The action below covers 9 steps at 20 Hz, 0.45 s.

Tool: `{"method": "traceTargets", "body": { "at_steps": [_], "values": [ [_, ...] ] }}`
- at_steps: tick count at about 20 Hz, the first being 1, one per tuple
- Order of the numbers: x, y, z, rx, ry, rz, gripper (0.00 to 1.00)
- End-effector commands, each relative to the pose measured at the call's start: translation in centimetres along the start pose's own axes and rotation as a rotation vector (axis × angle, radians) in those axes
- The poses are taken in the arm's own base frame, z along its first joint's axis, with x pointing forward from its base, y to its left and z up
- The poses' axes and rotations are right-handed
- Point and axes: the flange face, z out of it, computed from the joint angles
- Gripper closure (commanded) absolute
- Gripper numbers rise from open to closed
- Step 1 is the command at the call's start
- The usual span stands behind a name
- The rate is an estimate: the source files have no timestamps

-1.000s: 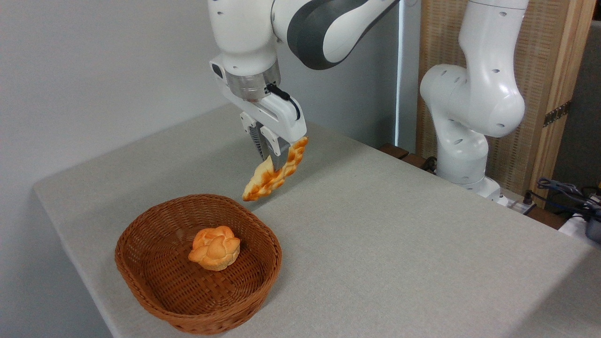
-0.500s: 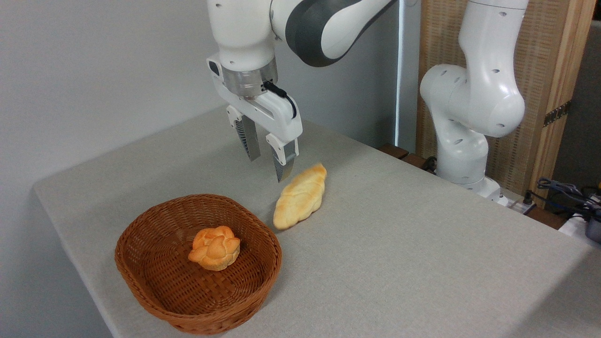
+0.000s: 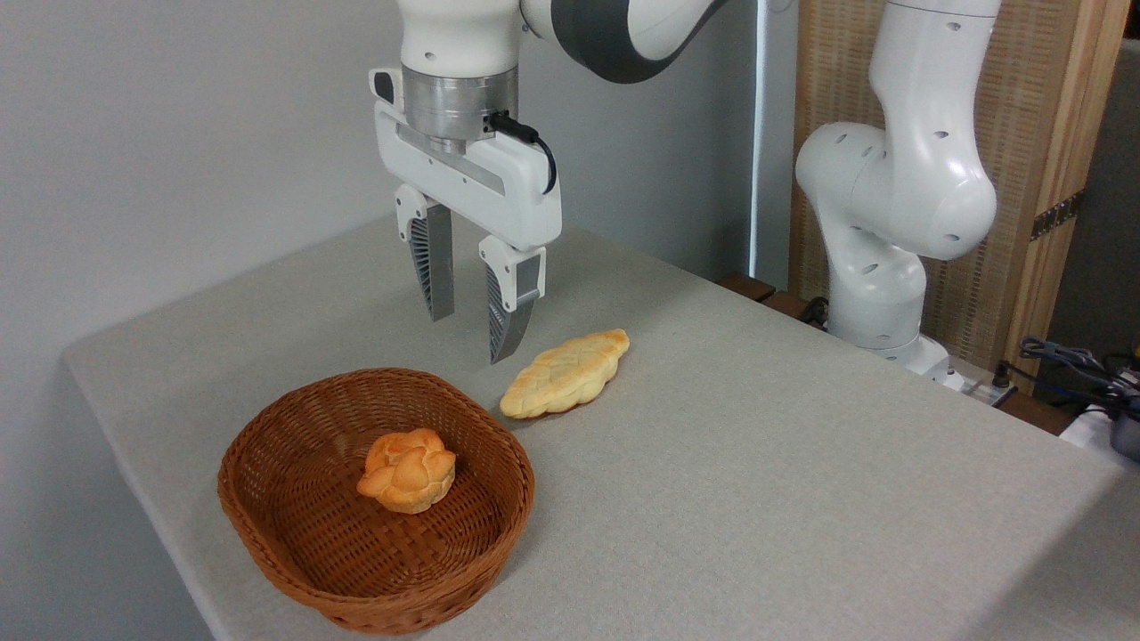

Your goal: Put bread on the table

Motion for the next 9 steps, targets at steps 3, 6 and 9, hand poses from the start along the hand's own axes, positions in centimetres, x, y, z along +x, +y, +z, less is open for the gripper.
{"method": "traceTargets", "body": {
  "at_steps": [3, 6, 9],
  "values": [
    [-0.7, -4.7, -1.9, 0.093, -0.011, 0.029, 0.0],
    [-0.8, -4.9, -1.9, 0.088, -0.006, 0.024, 0.0],
    [-0.7, -4.8, -1.8, 0.086, -0.006, 0.023, 0.0]
  ]
}}
